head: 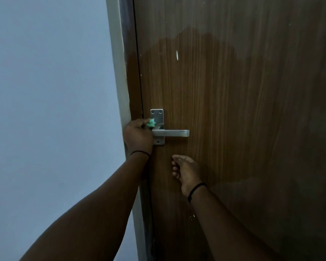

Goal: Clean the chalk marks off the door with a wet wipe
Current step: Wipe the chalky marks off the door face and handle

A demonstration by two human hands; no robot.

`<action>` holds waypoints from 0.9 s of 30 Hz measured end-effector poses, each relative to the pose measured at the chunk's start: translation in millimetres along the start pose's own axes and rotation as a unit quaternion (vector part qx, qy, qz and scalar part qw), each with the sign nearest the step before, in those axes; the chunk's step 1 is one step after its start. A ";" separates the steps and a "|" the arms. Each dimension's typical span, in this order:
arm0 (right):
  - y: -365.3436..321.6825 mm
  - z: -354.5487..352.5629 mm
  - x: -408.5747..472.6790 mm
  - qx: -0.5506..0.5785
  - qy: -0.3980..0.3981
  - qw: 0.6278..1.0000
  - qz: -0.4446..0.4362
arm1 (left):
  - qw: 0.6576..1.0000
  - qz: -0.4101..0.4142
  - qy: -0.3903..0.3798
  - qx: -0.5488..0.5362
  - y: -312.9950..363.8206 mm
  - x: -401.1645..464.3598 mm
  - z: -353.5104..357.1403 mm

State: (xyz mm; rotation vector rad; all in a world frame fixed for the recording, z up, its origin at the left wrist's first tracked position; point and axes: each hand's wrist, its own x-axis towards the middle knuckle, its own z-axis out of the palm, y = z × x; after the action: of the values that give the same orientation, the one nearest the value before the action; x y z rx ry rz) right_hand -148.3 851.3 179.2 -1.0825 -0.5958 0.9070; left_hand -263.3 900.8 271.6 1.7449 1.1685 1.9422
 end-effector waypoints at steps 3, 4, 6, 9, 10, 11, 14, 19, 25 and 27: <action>7.5 -0.9 -1.9 -0.001 0.013 1.000 -0.004 | 0.999 -0.023 -0.036 0.001 -28.8 -28.8 -3.3; 8.7 -1.4 -2.8 0.001 0.016 1.000 -0.002 | 0.998 -0.041 -0.052 -0.005 -37.4 -36.6 -3.8; 10.1 -3.0 -6.3 0.000 0.023 1.000 0.001 | 0.989 -0.080 -0.122 -0.006 -48.2 -52.7 -2.0; 4.7 -2.5 -14.4 -0.012 0.015 1.000 -0.020 | 0.976 -0.127 -0.177 -0.010 -47.7 -77.6 5.1; 1.0 -1.9 -18.0 -0.025 0.002 0.999 -0.044 | 0.974 -0.146 -0.172 -0.030 -44.3 -82.9 6.5; -3.2 -1.1 -21.9 -0.051 -0.013 0.996 -0.076 | 0.970 -0.166 -0.172 -0.049 -40.2 -85.9 6.7; -15.1 -2.4 -36.7 -0.188 -0.069 0.961 -0.193 | 0.930 -0.259 -0.202 -0.163 -23.4 -81.5 -1.8; -29.1 -15.9 -59.2 -0.389 -0.103 0.840 -0.364 | 0.898 -0.318 -0.259 -0.163 -1.9 -63.8 -27.4; -60.2 -28.5 -88.6 -0.289 -0.045 0.896 -0.336 | 0.911 -0.203 -0.333 -0.132 27.6 -70.4 -47.7; -73.9 -27.7 -97.3 -0.226 -0.059 0.931 -0.280 | 0.924 -0.163 -0.322 -0.123 41.2 -73.3 -50.5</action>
State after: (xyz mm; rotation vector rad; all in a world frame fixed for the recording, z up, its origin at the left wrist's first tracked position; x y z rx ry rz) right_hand -152.5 741.1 238.6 -1.1747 -1.1860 0.3359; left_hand -280.7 806.1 252.6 1.7155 0.8535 1.1256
